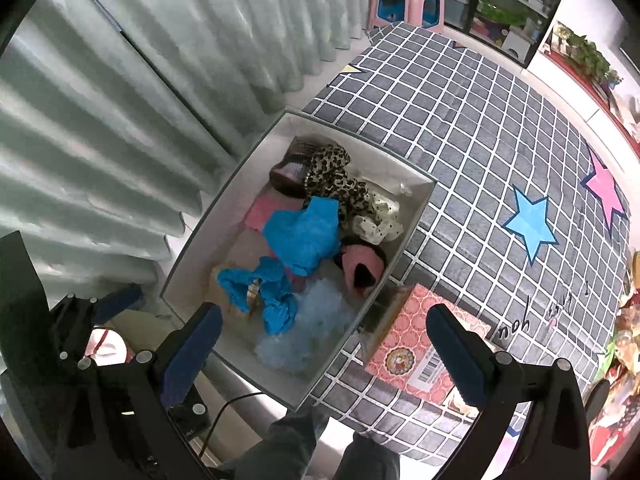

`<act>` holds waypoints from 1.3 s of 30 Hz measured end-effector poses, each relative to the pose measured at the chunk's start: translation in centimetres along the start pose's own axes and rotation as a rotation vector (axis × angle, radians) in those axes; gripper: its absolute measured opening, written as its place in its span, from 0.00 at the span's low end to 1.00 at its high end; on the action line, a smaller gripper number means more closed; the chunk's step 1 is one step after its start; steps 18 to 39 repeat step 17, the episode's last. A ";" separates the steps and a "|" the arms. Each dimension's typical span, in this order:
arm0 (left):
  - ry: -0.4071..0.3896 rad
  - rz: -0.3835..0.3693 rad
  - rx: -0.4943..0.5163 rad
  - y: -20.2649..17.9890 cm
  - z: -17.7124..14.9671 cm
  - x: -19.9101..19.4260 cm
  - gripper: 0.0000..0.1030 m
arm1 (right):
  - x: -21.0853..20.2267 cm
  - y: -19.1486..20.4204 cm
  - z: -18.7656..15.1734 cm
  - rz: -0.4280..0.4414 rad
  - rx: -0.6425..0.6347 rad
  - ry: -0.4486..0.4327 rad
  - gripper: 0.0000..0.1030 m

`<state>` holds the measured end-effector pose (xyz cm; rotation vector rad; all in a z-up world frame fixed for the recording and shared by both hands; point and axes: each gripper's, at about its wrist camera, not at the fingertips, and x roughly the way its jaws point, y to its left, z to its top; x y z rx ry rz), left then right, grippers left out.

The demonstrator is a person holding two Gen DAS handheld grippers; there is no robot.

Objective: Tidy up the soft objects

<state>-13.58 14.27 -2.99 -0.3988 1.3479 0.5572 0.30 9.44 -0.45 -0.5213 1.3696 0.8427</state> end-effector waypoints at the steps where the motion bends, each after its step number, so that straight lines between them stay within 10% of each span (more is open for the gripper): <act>1: 0.002 -0.001 -0.001 0.0 0.0 0.1 0.80 | 0.0 0.0 -0.1 -0.002 0.002 -0.001 1.00; 39: -0.001 -0.012 -0.093 0.7 -0.1 0.2 0.80 | -0.2 -0.5 -0.6 0.042 -0.011 0.000 1.00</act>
